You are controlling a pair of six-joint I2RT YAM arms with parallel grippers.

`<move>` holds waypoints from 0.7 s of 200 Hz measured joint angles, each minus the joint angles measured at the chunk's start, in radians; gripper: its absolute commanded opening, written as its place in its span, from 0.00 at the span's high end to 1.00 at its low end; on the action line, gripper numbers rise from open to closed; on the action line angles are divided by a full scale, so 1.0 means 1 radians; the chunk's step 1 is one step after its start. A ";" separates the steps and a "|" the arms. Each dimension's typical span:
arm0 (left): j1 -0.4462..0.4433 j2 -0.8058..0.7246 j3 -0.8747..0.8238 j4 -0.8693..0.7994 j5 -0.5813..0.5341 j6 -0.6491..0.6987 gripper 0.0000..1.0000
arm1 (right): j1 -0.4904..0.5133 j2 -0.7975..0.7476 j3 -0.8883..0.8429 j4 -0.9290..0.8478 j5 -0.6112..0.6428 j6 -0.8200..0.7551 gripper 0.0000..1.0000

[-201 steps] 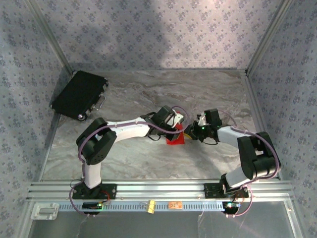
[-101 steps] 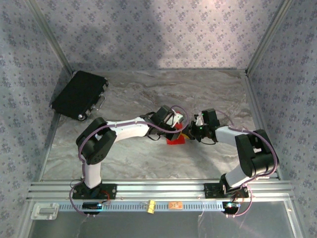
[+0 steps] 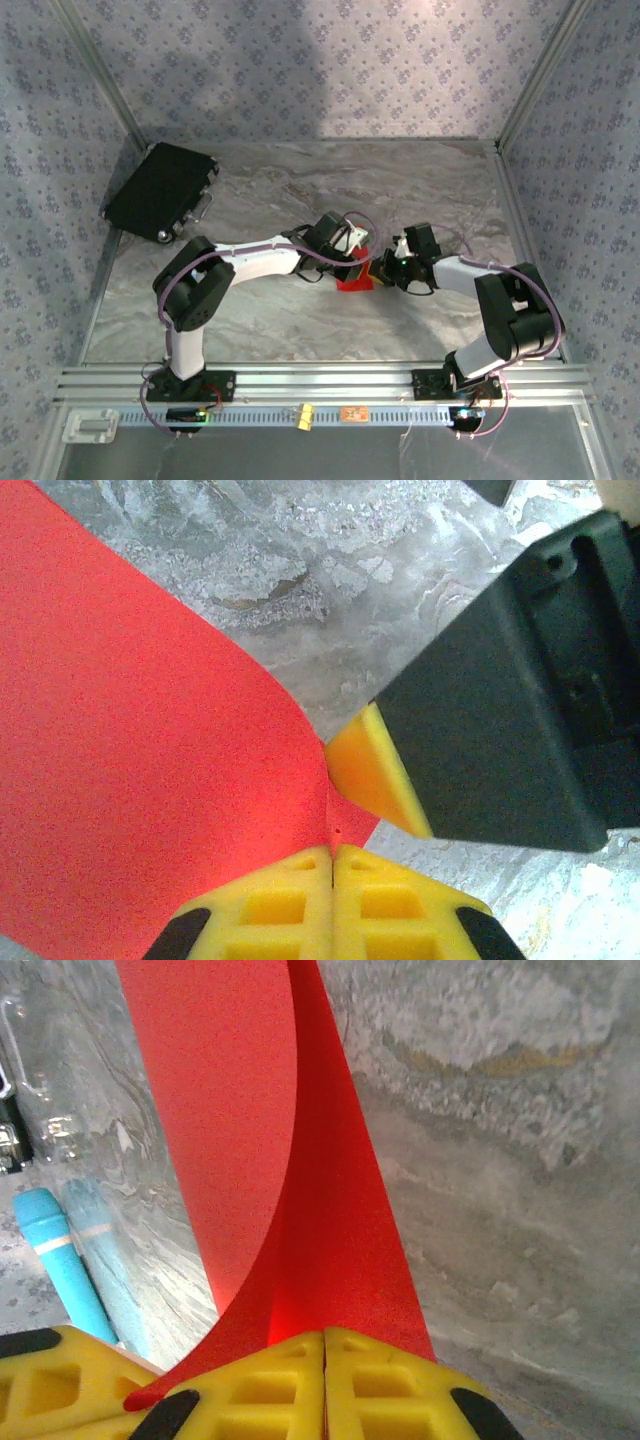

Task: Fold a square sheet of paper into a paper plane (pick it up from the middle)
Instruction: Fold the triangle a second time at the center of the table.

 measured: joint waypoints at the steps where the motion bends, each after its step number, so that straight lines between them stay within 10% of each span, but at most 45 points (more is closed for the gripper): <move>1: 0.000 0.000 0.000 0.000 0.000 0.000 1.00 | 0.001 0.000 0.000 0.000 0.001 0.000 0.93; 140: 0.033 0.012 -0.011 0.064 0.053 -0.125 1.00 | -0.007 0.053 0.019 -0.053 0.047 -0.072 0.94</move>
